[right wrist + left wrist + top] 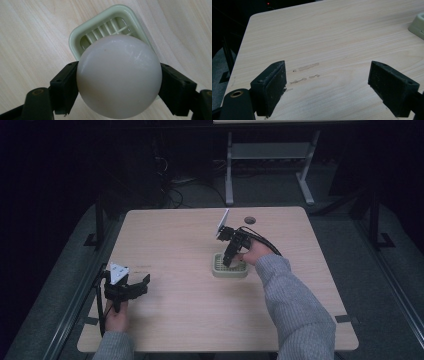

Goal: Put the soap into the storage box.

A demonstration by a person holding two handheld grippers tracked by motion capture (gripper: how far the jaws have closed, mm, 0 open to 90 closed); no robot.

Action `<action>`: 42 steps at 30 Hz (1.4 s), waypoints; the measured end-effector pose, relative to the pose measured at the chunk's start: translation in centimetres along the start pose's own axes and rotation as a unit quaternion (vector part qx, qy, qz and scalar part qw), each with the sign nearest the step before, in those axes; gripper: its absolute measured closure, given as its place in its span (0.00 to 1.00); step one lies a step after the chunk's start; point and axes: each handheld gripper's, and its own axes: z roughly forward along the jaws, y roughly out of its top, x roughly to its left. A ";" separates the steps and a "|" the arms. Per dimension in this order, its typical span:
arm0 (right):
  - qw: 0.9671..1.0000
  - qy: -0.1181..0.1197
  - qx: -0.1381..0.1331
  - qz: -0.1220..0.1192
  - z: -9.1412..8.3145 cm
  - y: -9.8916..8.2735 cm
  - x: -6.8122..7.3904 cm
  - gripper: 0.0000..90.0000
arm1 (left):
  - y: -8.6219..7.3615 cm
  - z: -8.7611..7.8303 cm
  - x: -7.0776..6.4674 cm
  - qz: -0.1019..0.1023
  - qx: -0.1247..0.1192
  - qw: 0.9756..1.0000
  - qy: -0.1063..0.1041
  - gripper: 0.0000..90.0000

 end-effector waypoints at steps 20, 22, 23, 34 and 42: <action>1.000 -0.001 0.023 0.008 1.3 0.4 -0.3 0.25 | 0.0 -0.1 0.0 0.000 -0.001 1.000 0.000 0.16; 1.000 -0.003 0.024 0.009 1.5 0.4 -0.3 0.25 | 0.0 -0.1 0.0 0.001 -0.001 1.000 0.000 0.16; 1.000 -0.002 0.025 0.009 1.6 0.4 -0.4 0.25 | 0.0 -0.1 -0.1 -0.001 -0.001 1.000 0.000 0.16; 1.000 0.002 0.027 0.008 2.0 0.4 -0.4 0.25 | 0.1 -0.1 0.0 -0.001 -0.001 1.000 0.001 0.16; 0.999 0.004 0.030 0.011 2.0 0.3 -0.5 0.25 | 0.1 -0.2 0.0 -0.002 -0.002 1.000 0.002 0.16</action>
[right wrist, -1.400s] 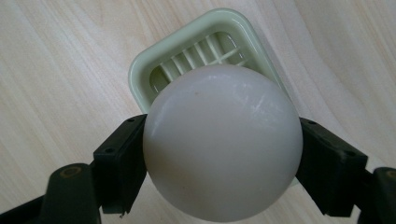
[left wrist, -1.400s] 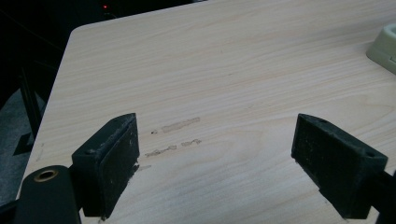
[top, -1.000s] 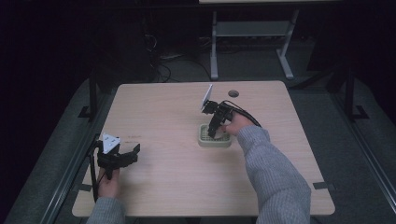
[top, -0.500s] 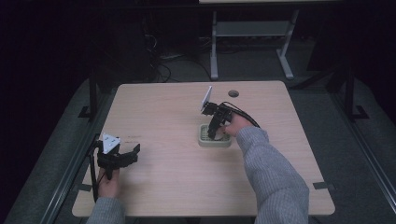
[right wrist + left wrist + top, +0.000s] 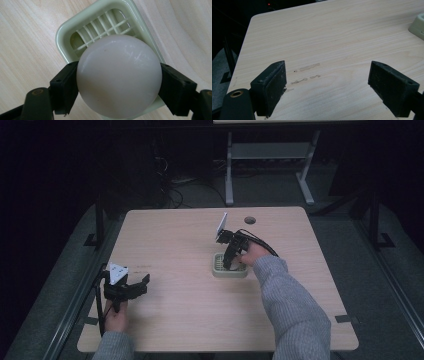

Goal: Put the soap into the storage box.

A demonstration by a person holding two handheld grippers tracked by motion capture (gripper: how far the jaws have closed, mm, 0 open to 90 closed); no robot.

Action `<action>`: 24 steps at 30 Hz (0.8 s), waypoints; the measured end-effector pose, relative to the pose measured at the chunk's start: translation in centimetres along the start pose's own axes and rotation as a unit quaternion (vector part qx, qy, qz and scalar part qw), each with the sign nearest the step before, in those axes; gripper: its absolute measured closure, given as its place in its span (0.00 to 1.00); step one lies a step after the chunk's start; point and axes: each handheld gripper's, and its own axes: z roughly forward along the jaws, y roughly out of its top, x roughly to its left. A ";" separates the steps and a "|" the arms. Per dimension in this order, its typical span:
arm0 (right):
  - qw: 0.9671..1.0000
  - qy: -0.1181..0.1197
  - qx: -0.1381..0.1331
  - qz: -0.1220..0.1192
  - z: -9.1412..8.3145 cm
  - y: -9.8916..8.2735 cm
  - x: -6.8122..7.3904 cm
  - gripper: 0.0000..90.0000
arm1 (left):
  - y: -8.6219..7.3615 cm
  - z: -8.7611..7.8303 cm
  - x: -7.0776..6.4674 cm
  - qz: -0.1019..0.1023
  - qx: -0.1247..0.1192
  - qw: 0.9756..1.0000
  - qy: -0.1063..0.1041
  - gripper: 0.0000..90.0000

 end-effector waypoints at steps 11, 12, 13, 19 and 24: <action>1.000 0.003 0.000 0.001 0.1 -0.1 -0.1 0.25 | 0.0 0.0 0.1 0.000 -0.001 1.000 0.001 0.16; 1.000 0.002 0.000 0.001 0.1 -0.1 -0.1 0.25 | 0.0 0.0 0.1 0.000 0.000 1.000 0.001 0.16; 1.000 0.001 0.003 0.000 0.1 -0.2 -0.1 0.25 | 0.0 -0.1 0.1 0.001 0.000 1.000 0.001 0.16; 1.000 -0.002 0.002 0.002 -0.1 -0.4 -0.2 0.25 | 0.1 -0.1 0.0 0.004 -0.001 1.000 0.002 0.16; 1.000 0.001 0.006 0.005 0.0 -0.6 -0.3 0.25 | 0.1 -0.2 0.1 0.004 -0.001 1.000 0.004 0.16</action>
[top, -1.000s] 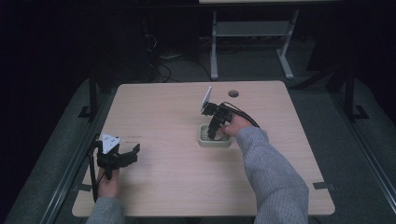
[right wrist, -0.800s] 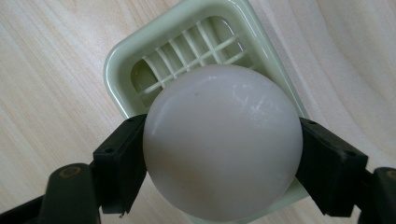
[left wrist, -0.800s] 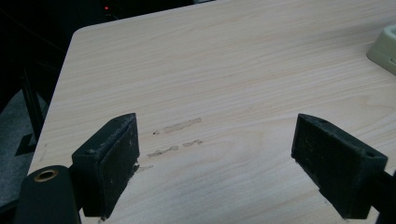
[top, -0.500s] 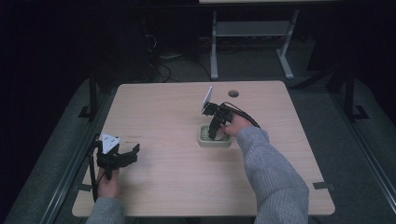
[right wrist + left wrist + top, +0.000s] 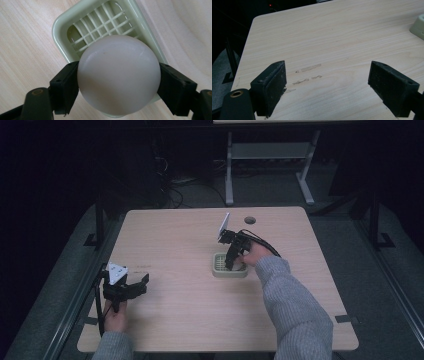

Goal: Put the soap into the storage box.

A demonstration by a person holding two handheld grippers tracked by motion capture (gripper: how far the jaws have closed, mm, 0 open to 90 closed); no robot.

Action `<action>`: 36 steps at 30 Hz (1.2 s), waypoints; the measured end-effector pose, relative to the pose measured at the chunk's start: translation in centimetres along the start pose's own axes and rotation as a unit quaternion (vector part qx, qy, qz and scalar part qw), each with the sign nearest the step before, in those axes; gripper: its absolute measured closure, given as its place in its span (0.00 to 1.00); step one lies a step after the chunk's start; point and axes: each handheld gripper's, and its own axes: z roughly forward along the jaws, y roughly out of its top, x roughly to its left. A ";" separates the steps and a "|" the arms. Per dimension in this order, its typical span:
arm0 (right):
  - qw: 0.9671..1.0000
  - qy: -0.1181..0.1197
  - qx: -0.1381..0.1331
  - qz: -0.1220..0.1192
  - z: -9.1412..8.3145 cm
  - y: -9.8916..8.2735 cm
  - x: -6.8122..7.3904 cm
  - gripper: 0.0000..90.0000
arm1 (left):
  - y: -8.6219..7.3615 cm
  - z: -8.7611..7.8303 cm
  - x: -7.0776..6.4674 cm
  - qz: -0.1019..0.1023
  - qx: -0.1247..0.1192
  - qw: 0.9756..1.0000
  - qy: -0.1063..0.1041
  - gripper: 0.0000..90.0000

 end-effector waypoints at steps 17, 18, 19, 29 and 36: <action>0.999 0.007 -0.038 0.004 -2.3 -0.6 -0.2 0.26 | 0.1 -0.1 0.0 0.000 -0.003 1.000 0.001 0.16; 0.999 0.004 -0.041 0.002 -2.3 -0.7 -0.2 0.27 | 0.0 -0.1 0.0 0.000 -0.002 1.000 0.001 0.16; 0.999 0.006 -0.041 0.002 -2.3 -0.8 -0.3 0.26 | 0.0 -0.1 0.0 0.000 -0.002 1.000 0.001 0.16; 0.999 0.002 -0.048 0.012 -3.0 -1.7 -0.3 0.27 | 0.1 0.0 -0.1 -0.001 -0.003 1.000 0.000 0.16; 0.998 0.005 -0.055 0.020 -3.6 -2.4 -0.5 0.27 | 0.1 -0.1 -0.1 0.000 -0.003 1.000 0.001 0.16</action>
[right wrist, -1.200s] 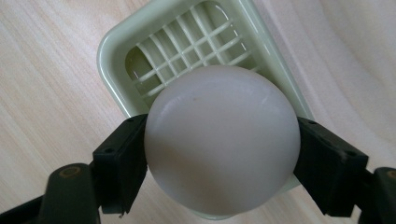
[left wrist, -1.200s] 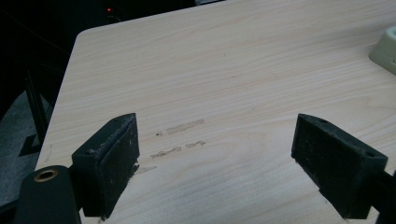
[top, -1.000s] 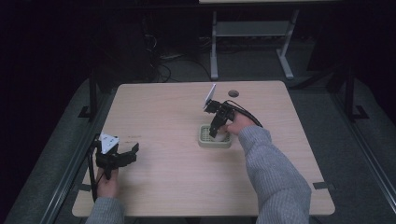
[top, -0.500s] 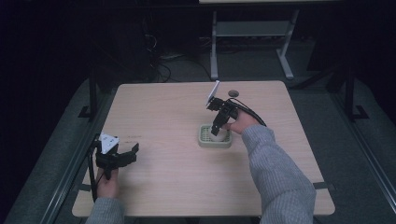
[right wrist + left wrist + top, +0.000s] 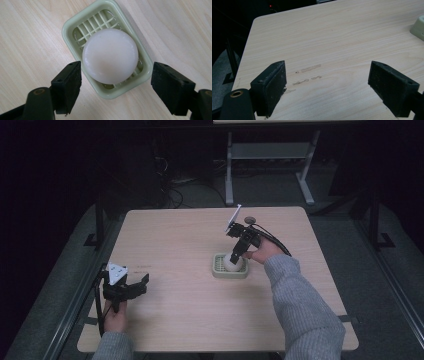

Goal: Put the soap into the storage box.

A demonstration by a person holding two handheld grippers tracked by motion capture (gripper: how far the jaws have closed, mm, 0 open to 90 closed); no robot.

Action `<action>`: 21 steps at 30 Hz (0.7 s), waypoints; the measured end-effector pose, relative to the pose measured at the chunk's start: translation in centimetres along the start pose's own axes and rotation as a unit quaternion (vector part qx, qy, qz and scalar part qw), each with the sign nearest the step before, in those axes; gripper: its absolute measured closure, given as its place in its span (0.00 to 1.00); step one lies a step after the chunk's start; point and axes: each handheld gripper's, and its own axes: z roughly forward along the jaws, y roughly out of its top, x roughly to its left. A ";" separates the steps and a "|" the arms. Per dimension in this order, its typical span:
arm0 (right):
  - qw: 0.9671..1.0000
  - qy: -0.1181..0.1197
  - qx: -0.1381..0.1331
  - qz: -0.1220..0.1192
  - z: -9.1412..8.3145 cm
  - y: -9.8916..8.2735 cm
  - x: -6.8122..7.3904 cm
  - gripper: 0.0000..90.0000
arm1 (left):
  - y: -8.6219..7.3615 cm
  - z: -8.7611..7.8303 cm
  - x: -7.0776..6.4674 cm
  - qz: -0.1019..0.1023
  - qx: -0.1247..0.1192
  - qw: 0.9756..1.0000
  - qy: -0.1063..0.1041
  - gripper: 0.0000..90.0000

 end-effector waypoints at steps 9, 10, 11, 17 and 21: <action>1.000 -0.001 -0.004 -0.001 -0.4 -0.8 -0.2 0.27 | 0.0 0.0 0.1 0.000 -0.001 1.000 0.000 0.16; 1.000 0.002 -0.006 0.002 -0.4 -0.9 -0.3 0.27 | 0.0 0.0 0.1 0.000 -0.001 1.000 0.000 0.16; 1.000 0.001 -0.007 -0.001 -0.5 -1.0 -0.3 0.27 | 0.0 0.0 0.1 0.000 -0.001 1.000 0.000 0.16; 1.000 0.002 -0.014 0.006 -0.9 -1.7 -0.6 0.27 | 0.0 -0.1 0.1 0.000 -0.003 1.000 0.000 0.16; 1.000 0.003 -0.015 0.013 -1.1 -2.2 -0.7 0.27 | 0.0 -0.1 0.1 -0.001 -0.002 1.000 0.001 0.16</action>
